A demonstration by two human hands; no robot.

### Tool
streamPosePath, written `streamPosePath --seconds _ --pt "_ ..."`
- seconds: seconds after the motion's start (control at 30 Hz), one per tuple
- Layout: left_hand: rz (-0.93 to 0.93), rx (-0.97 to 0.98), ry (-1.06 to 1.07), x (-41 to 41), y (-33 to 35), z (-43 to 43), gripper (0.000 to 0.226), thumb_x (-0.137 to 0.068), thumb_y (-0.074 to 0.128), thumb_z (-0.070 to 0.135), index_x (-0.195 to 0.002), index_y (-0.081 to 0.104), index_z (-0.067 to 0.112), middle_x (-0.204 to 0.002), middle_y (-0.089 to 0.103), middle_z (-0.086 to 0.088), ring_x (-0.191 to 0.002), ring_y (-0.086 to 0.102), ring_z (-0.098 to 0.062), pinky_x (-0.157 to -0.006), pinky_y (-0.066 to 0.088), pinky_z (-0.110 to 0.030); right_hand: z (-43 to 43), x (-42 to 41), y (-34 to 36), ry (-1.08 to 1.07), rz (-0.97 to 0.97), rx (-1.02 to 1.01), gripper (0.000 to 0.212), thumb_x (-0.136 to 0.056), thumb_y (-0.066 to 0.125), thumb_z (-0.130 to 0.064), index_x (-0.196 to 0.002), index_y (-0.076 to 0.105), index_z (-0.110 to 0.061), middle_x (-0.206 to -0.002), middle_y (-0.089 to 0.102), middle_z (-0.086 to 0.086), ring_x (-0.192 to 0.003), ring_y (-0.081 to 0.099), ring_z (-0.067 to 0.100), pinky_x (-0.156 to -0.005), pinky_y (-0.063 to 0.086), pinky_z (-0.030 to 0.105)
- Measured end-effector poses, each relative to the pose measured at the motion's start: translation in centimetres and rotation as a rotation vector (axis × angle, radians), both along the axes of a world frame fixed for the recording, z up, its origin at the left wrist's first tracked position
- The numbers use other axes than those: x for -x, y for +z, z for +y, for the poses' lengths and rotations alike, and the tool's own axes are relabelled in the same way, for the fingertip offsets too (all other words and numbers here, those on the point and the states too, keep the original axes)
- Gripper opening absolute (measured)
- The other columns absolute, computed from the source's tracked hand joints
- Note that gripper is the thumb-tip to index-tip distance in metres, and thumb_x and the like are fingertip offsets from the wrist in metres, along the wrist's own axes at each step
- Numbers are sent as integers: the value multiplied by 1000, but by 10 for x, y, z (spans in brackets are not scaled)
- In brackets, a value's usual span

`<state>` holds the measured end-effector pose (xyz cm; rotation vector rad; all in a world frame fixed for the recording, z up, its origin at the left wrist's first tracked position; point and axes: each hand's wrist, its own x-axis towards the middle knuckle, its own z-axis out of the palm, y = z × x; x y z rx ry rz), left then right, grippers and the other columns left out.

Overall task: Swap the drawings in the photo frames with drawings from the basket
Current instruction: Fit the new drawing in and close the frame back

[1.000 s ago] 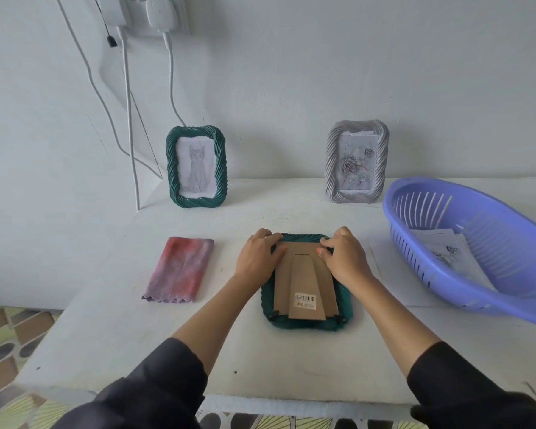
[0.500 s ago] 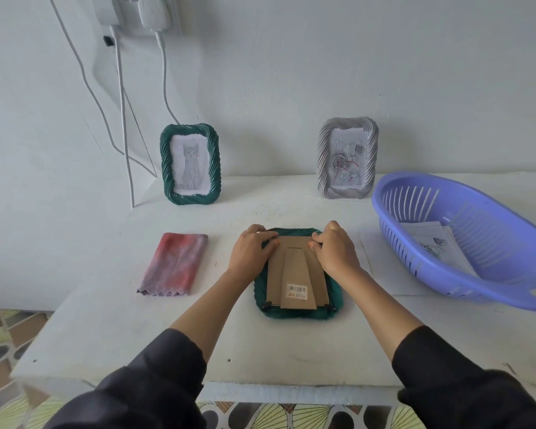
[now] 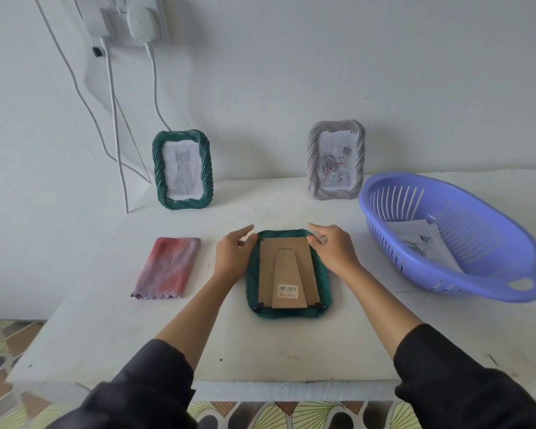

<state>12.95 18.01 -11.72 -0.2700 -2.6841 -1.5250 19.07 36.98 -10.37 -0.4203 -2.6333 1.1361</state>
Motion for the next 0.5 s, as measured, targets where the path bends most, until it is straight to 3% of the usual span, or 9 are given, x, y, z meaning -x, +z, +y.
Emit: streamPosePath --seconds 0.07,0.13,0.27,0.37,0.5 --pt "-34 22 57 -1 1 -4 31 -89 55 17 -119 63 17 -108 64 1 -86 56 -13 -77 42 -24 9 -6 1 -69 28 61 41 -88 59 -19 -128 54 -13 -119 62 15 -108 58 27 -83 40 24" --pt "-43 102 51 -2 2 -6 28 -87 53 9 -111 67 13 -108 68 -9 -89 59 -18 -78 43 -24 14 -14 -2 -111 -46 65 42 -84 63 -20 -125 56 -13 -113 65 14 -104 59 26 -84 41 26" --pt "-63 136 14 -6 5 -1 29 -87 49 2 -108 69 6 -112 69 -12 -103 61 -24 -89 46 -27 9 -28 -8 -26 -134 116 42 -79 66 -10 -120 57 -12 -87 63 6 -83 56 19 -75 41 24" --pt "-76 132 27 -9 7 1 29 -88 48 3 -110 68 6 -115 68 -12 -105 61 -25 -92 46 -30 6 -32 -5 -29 -77 143 40 -77 62 -1 -116 60 -11 -69 57 1 -66 54 19 -69 50 30" --pt "-93 91 46 -14 12 3 26 -90 52 12 -110 68 10 -116 67 -8 -107 60 -22 -89 43 -26 5 -31 21 -88 101 98 31 -75 63 -3 -105 65 -10 -67 61 4 -57 53 13 -57 41 20"
